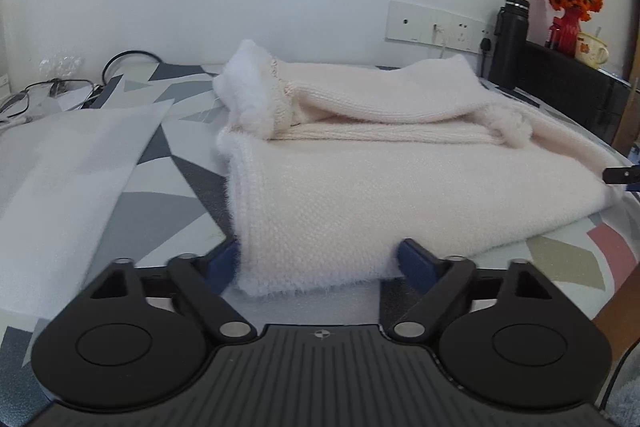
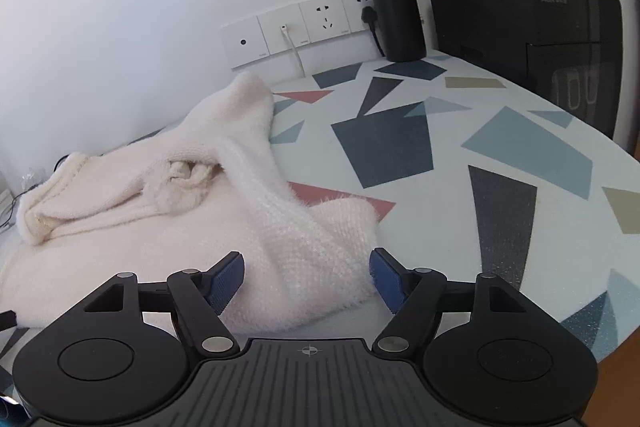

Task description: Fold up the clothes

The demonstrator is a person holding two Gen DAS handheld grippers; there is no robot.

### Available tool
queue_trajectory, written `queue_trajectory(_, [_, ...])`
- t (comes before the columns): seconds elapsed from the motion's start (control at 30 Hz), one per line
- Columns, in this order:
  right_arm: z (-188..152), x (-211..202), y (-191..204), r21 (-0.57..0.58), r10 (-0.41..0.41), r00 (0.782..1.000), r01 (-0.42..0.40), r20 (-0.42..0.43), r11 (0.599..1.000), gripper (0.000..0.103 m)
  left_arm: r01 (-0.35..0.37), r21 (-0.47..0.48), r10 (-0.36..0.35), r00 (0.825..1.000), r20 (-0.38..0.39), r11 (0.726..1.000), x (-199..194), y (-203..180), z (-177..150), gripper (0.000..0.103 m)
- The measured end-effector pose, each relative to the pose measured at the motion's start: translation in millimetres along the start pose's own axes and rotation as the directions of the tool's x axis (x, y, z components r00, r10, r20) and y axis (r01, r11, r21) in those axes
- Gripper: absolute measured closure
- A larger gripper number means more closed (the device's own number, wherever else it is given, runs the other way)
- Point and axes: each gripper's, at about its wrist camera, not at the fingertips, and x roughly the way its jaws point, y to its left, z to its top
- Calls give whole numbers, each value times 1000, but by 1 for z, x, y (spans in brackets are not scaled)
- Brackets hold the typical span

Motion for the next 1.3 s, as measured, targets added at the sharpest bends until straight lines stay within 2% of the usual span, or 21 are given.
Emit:
queue_trajectory(0.03, [-1, -1, 4, -24, 0, 1000, 0, 2, 1000, 42, 28, -8, -28, 1000, 1, 1000, -1, -1, 1, 60])
queue_trajectory(0.07, [-2, -2, 7, -43, 12, 1000, -12, 0, 999, 51, 54, -15, -54, 999, 2, 998, -2, -2, 2, 68])
queue_trajectory(0.1, [-2, -3, 8, -53, 40, 999, -41, -10, 998, 56, 65, -13, -65, 998, 5, 998, -2, -3, 2, 77])
queue_trajectory(0.13, [-2, -4, 8, -57, 66, 998, -67, -20, 996, 60, 74, -11, -74, 997, 8, 997, -1, -5, 2, 80])
queue_trajectory(0.2, [-2, -4, 5, -47, 73, 997, -74, -28, 996, 68, 80, -7, -80, 997, 14, 997, -1, -7, 2, 84])
queue_trajectory(0.23, [-1, -4, 4, -42, 66, 997, -68, -27, 997, 79, 87, -14, -87, 996, 14, 996, -2, -7, 2, 86])
queue_trajectory(0.27, [-2, -5, 1, -29, 66, 997, -67, -28, 997, 82, 94, -20, -94, 995, 15, 995, -2, -6, 2, 87])
queue_trajectory(0.4, [-2, -10, -7, 14, 137, 990, -137, -32, 990, 86, 122, -56, -120, 992, 42, 991, -7, -1, 7, 93])
queue_trajectory(0.47, [-2, -13, -9, 38, 199, 980, -198, -23, 979, 87, 142, -81, -136, 987, 83, 987, -13, 2, 12, 94])
queue_trajectory(0.57, [5, -25, -7, 84, 309, 951, -310, 22, 947, 88, 161, -92, -144, 975, 168, 983, -30, 2, 28, 94])
queue_trajectory(0.67, [21, -40, -2, 89, 426, 897, -437, 115, 895, 90, 149, -55, -131, 960, 246, 987, -39, -1, 50, 95])
queue_trajectory(0.7, [29, -42, 1, 77, 450, 881, -464, 145, 882, 90, 133, -49, -116, 957, 267, 990, -37, -1, 58, 94])
queue_trajectory(0.77, [45, -40, 9, 56, 464, 866, -481, 187, 875, 91, 121, -46, -103, 953, 286, 992, -26, 0, 73, 95])
queue_trajectory(0.8, [52, -33, 12, 52, 449, 871, -467, 198, 883, 91, 110, -46, -92, 953, 288, 993, -18, 1, 80, 95])
queue_trajectory(0.97, [84, 19, 16, 114, 311, 927, -339, 211, 934, 91, 46, -74, -25, 963, 267, 996, 33, 12, 113, 95])
queue_trajectory(1.07, [102, 51, 17, 154, 226, 951, -261, 210, 953, 92, 7, -140, 23, 978, 207, 990, 66, 25, 128, 94])
queue_trajectory(1.2, [111, 101, 6, 210, 121, 982, -150, 144, 966, 92, -47, -156, 64, 992, 109, 987, 108, 37, 137, 94])
queue_trajectory(1.3, [111, 128, 1, 234, 99, 992, -116, 83, 965, 92, -61, -151, 70, 996, 52, 987, 132, 42, 139, 94])
